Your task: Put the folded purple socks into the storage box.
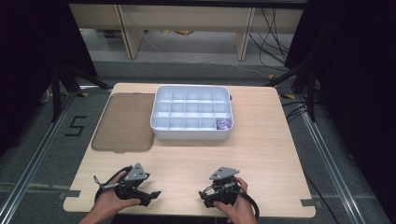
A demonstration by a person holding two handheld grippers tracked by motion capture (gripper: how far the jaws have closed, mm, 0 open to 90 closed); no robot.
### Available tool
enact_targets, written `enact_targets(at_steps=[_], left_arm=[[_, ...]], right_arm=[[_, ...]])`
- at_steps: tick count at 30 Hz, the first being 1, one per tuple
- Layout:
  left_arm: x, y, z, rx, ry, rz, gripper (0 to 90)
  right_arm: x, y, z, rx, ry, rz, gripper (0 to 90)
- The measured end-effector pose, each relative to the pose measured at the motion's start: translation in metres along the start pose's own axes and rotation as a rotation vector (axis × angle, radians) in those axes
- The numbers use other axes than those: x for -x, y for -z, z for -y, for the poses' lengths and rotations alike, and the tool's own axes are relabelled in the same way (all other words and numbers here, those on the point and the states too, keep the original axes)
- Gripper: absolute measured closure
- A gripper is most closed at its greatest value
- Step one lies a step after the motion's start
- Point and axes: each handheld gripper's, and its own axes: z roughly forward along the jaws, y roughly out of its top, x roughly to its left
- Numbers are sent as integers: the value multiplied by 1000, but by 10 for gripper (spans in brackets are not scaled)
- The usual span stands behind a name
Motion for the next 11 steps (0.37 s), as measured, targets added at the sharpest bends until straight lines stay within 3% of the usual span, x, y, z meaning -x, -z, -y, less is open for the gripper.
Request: enact_targets(at_steps=[3,4,8,9,11], left_arm=[[0,0,0,-2,-1,6,216],[0,0,0,1,2,4,215],[-1,0,0,-3,-2,-3,215],[0,0,0,1,2,6,216],[1,0,0,9,9,4,215]], right_arm=[[0,0,1,5,15,4,177],[-2,1,2,-14,-13,-3,177],[-2,2,3,-10,-19,-1,177],[-1,-1,4,18,2,10,177],[0,0,4,1,24,3,177]])
